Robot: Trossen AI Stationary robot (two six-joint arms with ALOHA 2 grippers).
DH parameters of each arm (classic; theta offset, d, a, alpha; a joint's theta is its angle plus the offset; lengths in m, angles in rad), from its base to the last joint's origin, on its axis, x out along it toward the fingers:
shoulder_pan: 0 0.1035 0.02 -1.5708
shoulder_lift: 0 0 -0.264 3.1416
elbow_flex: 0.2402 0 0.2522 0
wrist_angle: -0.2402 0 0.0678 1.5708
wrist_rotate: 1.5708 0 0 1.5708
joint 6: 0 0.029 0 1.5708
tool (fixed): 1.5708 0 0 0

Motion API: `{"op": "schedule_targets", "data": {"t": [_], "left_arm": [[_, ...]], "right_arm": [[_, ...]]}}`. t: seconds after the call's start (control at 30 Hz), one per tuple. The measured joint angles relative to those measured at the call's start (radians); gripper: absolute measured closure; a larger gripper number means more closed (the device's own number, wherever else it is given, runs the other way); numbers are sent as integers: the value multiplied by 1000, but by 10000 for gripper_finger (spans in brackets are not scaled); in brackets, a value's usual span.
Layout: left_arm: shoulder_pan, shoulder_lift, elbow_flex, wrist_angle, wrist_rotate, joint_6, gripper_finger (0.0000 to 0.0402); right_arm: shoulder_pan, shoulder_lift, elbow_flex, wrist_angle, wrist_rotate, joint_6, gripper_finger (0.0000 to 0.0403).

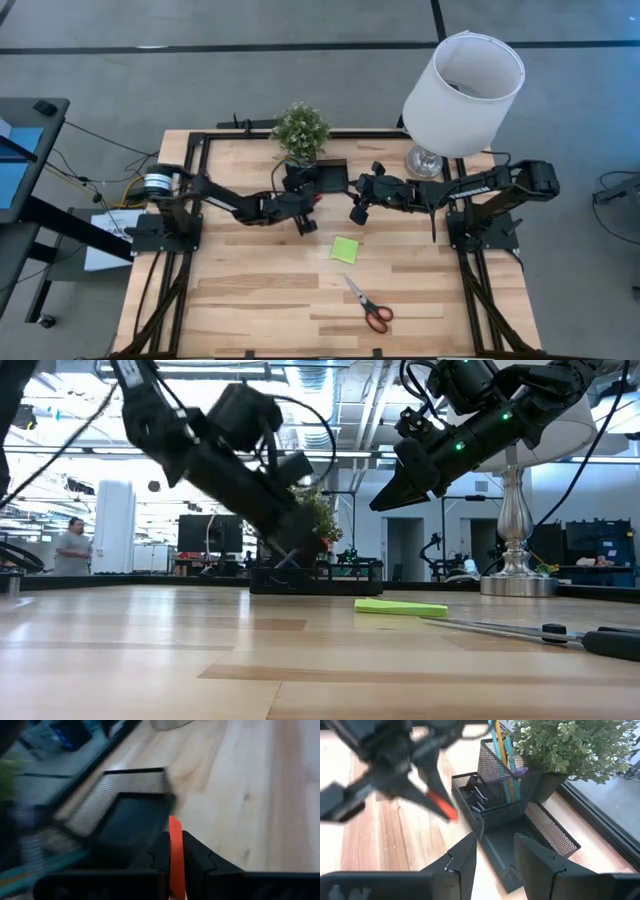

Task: Pick and place office supplies into organizer
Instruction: Put the orange eraser into the black organizer

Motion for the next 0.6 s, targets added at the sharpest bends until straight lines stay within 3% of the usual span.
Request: {"op": "schedule_targets", "data": {"t": [0.1, 0.23, 0.6], "left_arm": [[0, -97, -3, -121, -53, 34, 386], [4, -169, 2, -162, -79, 68, 392], [122, -100, 0, -226, -99, 29, 382]], "right_arm": [[0, 0, 0, 0, 0, 0, 276], [0, 0, 0, 0, 0, 0, 276], [0, 0, 0, 0, 0, 0, 276]]}}
